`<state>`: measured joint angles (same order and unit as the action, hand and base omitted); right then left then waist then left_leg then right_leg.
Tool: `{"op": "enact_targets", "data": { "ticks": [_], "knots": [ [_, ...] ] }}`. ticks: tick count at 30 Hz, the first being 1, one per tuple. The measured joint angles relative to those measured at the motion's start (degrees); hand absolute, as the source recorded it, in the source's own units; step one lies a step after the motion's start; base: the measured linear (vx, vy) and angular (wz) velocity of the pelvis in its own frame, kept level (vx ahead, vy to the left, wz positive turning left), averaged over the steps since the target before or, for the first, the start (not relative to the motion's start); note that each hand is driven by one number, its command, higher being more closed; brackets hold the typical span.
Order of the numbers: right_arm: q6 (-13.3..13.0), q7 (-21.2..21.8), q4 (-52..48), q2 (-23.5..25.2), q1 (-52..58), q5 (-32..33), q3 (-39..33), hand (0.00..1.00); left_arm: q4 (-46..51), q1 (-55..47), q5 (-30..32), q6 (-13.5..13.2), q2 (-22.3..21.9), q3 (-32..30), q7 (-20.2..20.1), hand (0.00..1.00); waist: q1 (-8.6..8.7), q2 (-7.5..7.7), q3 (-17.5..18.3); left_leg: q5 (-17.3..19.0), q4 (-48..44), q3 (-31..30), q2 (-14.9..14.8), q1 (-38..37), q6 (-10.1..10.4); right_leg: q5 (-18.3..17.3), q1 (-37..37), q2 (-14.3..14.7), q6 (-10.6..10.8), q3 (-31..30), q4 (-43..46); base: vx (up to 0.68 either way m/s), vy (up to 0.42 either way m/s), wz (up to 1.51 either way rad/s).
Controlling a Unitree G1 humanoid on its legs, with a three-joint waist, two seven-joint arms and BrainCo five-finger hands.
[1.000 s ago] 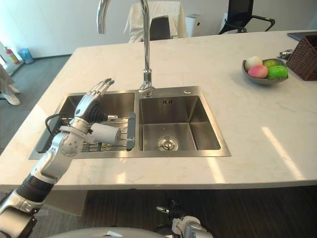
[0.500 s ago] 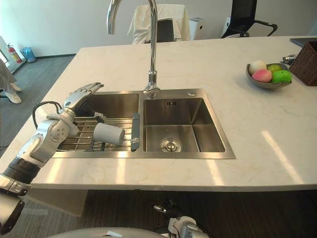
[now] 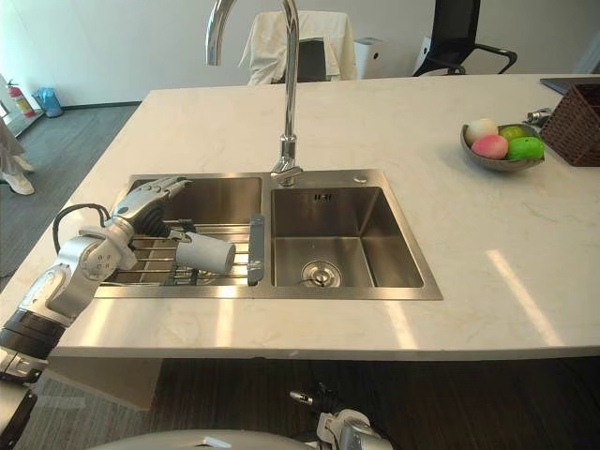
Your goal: Walk over to the sink, pick up the cup, carry it to the dishwasher, place the cup inside the dishwasher, then close the dishwasher door
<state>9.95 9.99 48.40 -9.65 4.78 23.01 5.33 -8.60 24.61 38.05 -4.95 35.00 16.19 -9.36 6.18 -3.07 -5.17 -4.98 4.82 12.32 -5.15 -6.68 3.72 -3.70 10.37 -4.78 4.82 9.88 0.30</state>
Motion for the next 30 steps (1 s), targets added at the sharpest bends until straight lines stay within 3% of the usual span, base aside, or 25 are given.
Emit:
{"op": "enact_targets", "data": {
  "ticks": [8,20,25,30],
  "knots": [
    [-0.01,1.25,2.08,0.10,-1.07,-0.81,-0.03,0.00,0.05,-4.24,2.85,0.76,-0.68,2.31,-1.24,0.00,0.04,0.54,0.05,0.35,0.00,0.27,0.03,-0.41,0.07,0.55,0.98,0.09,0.03,-0.13,-1.16,0.00,0.000,0.00],
    [-0.04,1.29,2.63,0.11,-2.20,-0.91,0.10,0.00,-1.51,-8.36,9.64,2.71,-5.44,6.66,2.09,0.00,0.23,0.66,0.07,0.42,0.03,0.69,-0.01,-0.46,0.11,1.02,1.09,0.17,-0.03,-0.56,-1.93,0.00,-0.001,-0.01],
    [-0.06,1.29,3.79,0.12,-2.75,-0.95,0.16,0.00,-1.65,-8.69,12.12,3.89,-5.86,7.69,5.50,0.00,0.17,0.70,0.10,0.71,0.03,1.79,-0.02,-0.69,0.10,1.56,1.05,0.15,0.10,-1.58,-2.64,0.00,-0.002,-0.10],
    [-0.04,1.29,4.32,0.17,-3.09,-1.00,0.20,0.00,-1.65,-8.72,14.05,4.98,-7.15,9.35,5.56,0.00,0.34,0.77,0.14,0.79,0.05,1.89,0.00,-0.75,0.13,1.57,1.11,0.14,0.11,-1.65,-2.78,0.00,-0.001,-0.01]
  ]
}}
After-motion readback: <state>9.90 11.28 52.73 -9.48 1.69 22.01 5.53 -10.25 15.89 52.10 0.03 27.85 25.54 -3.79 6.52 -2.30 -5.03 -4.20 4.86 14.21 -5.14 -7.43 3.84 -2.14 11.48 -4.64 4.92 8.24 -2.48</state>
